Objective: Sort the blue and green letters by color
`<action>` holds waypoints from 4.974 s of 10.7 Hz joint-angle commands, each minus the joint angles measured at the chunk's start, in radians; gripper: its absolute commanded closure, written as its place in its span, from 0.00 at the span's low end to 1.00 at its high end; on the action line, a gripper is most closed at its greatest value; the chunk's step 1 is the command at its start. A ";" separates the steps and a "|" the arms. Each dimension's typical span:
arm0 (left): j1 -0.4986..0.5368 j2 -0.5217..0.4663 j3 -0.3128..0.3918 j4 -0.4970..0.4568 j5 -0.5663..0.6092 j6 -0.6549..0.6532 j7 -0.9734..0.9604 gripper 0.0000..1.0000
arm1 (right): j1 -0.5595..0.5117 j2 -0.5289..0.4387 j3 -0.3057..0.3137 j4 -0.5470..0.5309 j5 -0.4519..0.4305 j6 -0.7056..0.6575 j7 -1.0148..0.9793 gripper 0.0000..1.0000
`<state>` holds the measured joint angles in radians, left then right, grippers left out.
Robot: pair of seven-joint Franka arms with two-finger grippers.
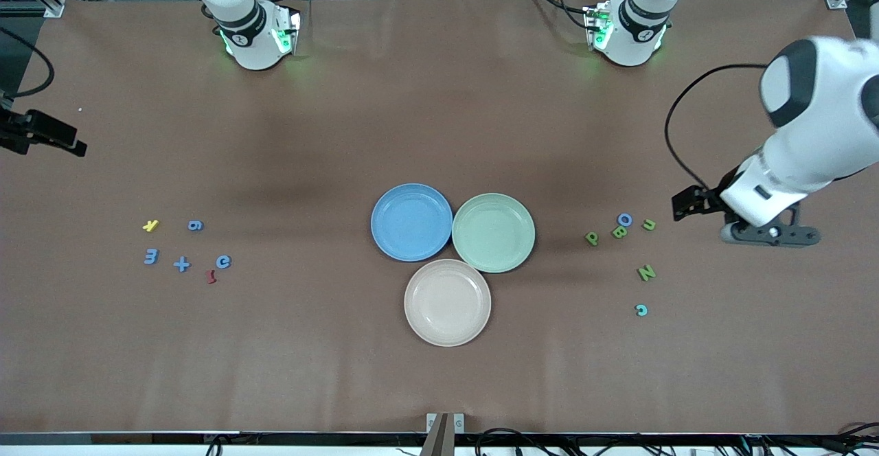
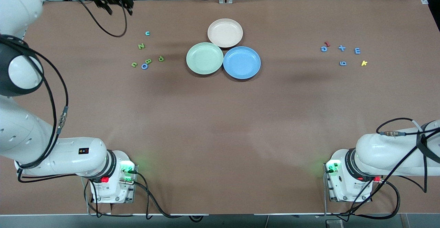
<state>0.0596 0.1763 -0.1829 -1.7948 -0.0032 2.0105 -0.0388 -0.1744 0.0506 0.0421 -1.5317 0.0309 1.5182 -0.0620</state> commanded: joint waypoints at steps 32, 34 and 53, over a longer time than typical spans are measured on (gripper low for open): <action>-0.172 0.365 -0.012 -0.273 0.252 0.613 0.031 0.33 | 0.104 0.707 0.013 -0.044 -0.017 0.571 -0.134 0.00; -0.170 0.365 -0.012 -0.271 0.252 0.613 0.031 0.36 | 0.105 0.707 0.013 -0.057 -0.009 0.577 -0.134 0.00; -0.338 0.354 -0.170 -0.039 0.180 0.558 -0.576 0.78 | 0.096 0.540 0.012 -0.387 -0.052 0.965 -0.177 0.00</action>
<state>-0.1900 0.4969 -0.3610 -1.9014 0.1919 2.6119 -0.4439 -0.0638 0.6347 0.0444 -1.8488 -0.0004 2.4560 -0.2459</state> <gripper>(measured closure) 0.696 0.000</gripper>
